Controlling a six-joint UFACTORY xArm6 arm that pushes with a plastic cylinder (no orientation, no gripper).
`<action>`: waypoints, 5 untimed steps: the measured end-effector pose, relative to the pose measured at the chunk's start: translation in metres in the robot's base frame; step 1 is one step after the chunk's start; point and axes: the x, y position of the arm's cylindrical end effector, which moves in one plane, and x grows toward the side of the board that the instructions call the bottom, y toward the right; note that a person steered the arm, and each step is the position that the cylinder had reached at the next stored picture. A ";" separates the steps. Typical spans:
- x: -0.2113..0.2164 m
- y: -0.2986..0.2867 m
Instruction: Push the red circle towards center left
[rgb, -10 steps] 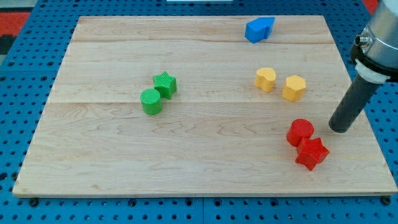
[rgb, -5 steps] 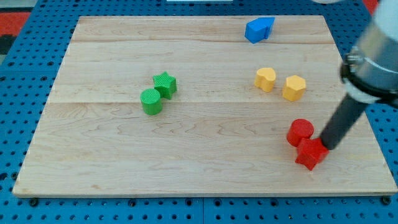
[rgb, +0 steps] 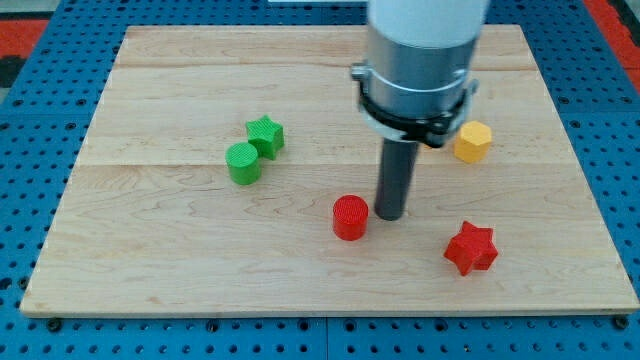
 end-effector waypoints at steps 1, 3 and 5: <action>0.015 -0.050; 0.031 -0.140; 0.034 -0.211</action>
